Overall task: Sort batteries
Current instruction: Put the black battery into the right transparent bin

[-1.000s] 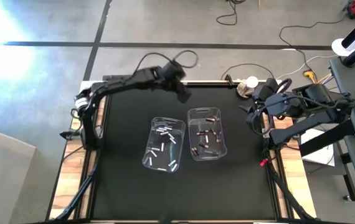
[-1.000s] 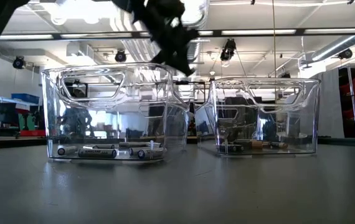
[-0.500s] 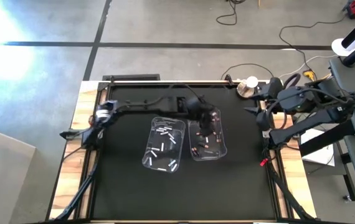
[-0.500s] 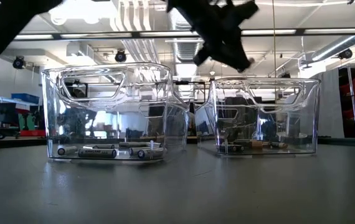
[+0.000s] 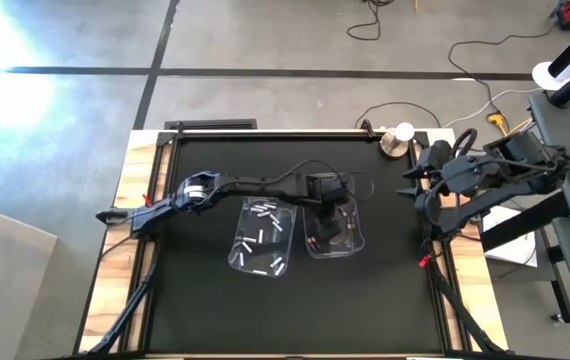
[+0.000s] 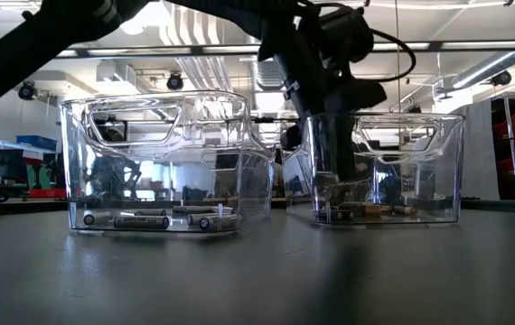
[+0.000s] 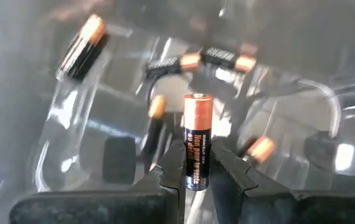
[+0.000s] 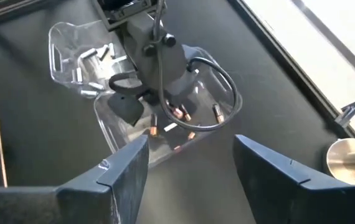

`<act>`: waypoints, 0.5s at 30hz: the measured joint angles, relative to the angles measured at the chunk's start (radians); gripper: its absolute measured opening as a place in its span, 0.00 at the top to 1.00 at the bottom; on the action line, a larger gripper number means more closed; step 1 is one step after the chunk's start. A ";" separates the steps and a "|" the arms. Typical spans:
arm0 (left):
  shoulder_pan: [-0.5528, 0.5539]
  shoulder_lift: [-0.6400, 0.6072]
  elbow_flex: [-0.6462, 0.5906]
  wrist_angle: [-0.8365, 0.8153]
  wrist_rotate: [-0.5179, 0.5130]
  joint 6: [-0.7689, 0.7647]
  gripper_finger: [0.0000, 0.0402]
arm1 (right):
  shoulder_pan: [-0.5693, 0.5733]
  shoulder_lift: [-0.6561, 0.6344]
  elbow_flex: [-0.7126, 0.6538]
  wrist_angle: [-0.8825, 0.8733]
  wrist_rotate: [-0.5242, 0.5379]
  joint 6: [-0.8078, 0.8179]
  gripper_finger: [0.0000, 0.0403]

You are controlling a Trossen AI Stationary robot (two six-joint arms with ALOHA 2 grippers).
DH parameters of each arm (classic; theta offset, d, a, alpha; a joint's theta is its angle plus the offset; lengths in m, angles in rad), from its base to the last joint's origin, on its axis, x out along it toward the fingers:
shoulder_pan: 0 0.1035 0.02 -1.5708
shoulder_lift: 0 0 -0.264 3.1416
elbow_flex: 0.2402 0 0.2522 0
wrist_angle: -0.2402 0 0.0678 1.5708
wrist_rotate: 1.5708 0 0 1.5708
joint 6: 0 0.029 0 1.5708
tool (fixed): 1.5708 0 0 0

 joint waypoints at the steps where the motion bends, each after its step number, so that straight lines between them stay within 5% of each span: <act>1: -0.002 0.000 -0.009 0.022 0.009 0.013 0.92 | 0.000 -0.001 0.000 -0.001 0.003 0.000 0.45; 15: -0.009 0.056 -0.022 0.017 0.031 0.010 0.92 | 0.000 -0.004 -0.001 -0.002 0.034 -0.006 0.46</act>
